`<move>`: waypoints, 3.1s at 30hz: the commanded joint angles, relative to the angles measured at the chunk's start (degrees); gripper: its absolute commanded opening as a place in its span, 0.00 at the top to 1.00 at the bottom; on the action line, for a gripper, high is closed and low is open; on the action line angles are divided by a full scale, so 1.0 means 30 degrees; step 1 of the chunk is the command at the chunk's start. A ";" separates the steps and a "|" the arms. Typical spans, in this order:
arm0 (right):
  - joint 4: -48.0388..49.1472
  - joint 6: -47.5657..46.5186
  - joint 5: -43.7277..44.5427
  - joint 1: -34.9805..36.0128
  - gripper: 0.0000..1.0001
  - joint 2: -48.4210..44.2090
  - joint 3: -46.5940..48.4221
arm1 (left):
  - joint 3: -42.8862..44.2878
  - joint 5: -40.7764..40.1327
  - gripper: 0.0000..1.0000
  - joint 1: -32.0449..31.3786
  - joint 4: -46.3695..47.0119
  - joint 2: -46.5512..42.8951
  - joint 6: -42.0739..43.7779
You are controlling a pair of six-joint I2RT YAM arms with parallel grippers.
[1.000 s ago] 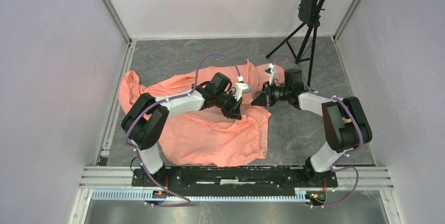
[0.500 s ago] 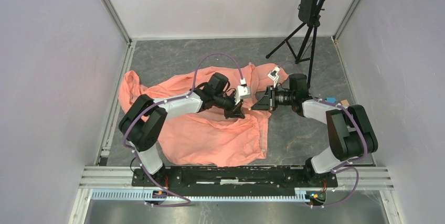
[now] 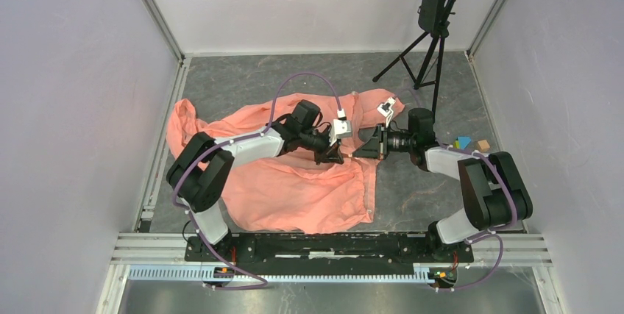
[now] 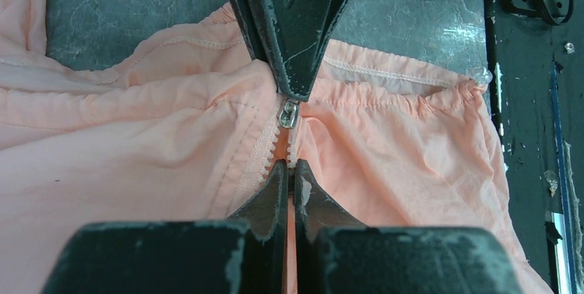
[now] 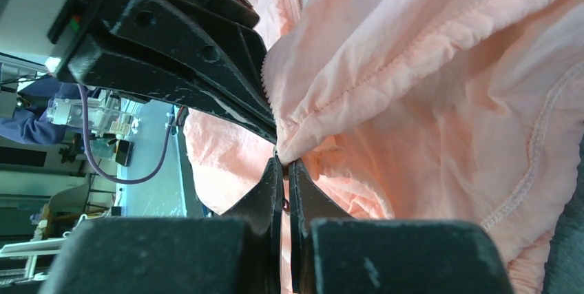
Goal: Zip up the jacket
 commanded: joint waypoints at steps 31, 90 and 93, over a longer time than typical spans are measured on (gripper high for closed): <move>0.5297 0.0366 -0.0904 0.0020 1.00 0.0283 -0.1183 | -0.0996 0.1863 0.98 0.1264 0.2361 -0.1279 0.0496; 0.8071 0.1995 -0.1151 0.0365 0.99 0.0277 -0.1652 | -0.0988 0.2655 0.98 0.1360 0.2376 -0.1294 0.0473; 0.7464 0.1537 -0.1026 0.0351 1.00 0.0276 -0.1492 | -0.1015 0.2653 0.98 0.1360 0.2376 -0.1331 0.0485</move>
